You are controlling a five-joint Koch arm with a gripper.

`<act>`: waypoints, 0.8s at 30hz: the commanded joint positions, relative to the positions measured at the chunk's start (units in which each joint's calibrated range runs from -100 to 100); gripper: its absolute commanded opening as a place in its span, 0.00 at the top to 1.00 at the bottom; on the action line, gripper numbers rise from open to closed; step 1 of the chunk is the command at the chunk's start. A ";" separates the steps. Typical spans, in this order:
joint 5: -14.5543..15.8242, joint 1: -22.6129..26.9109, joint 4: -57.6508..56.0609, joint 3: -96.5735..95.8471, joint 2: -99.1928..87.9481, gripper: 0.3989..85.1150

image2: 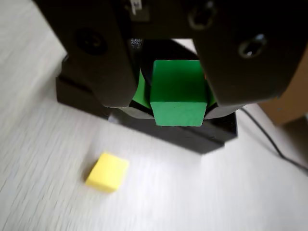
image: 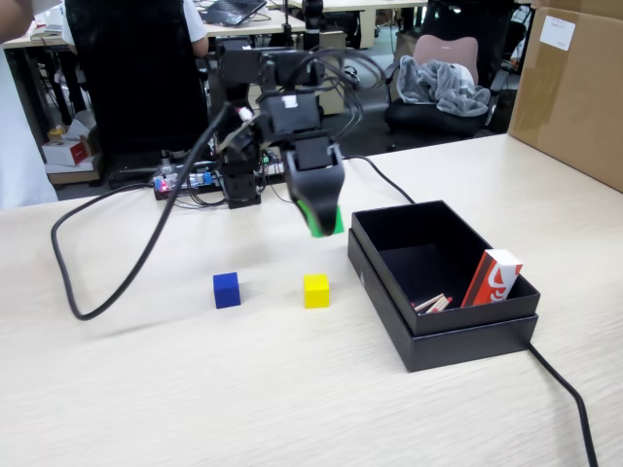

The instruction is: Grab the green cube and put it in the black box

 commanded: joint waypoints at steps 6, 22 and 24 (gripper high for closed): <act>0.05 9.18 1.73 2.97 -1.60 0.99; -0.05 10.01 1.82 6.51 27.54 0.99; -0.05 9.87 1.82 6.42 28.80 0.99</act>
